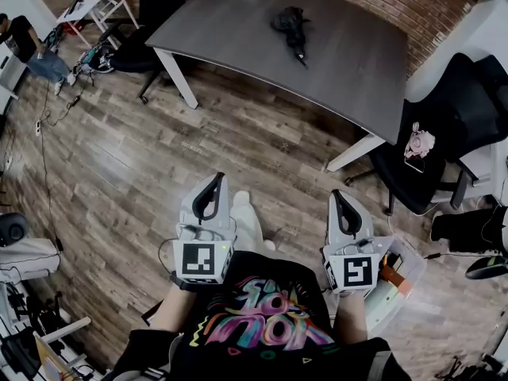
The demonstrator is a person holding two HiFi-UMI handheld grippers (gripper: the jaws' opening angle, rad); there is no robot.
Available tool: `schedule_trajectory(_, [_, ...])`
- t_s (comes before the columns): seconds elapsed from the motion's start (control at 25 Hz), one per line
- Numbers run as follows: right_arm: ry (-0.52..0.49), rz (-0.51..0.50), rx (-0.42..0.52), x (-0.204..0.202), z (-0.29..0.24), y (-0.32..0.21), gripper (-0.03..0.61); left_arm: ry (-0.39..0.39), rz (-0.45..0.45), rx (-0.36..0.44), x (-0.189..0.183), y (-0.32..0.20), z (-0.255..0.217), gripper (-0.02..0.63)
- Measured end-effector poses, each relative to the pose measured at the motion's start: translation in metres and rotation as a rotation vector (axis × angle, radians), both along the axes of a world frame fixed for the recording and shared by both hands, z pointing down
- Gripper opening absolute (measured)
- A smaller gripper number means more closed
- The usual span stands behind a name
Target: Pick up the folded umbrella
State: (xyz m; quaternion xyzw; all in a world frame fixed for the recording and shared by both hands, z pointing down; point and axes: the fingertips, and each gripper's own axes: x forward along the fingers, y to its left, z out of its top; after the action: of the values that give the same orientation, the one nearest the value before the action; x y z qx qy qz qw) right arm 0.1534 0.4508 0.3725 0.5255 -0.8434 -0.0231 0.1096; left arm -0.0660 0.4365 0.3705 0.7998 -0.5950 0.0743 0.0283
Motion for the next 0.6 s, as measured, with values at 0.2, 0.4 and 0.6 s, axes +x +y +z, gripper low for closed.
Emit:
schedule_trajectory(0.2, [0.025,0.014,-0.002,-0.014,0.003,-0.048,0.002,0.009,0.017,0.006,-0.014,-0.055,-0.002,0.0])
schedule_trajectory(0.4, [0.044,0.043,0.033,-0.03,-0.014,-0.123,0.002,0.028,0.018,0.015,-0.039,-0.129,-0.019,0.002])
schedule_trajectory(0.6, [0.056,0.062,0.047,-0.052,-0.022,-0.185,0.002,0.022,0.024,0.01,-0.066,-0.185,-0.023,0.0])
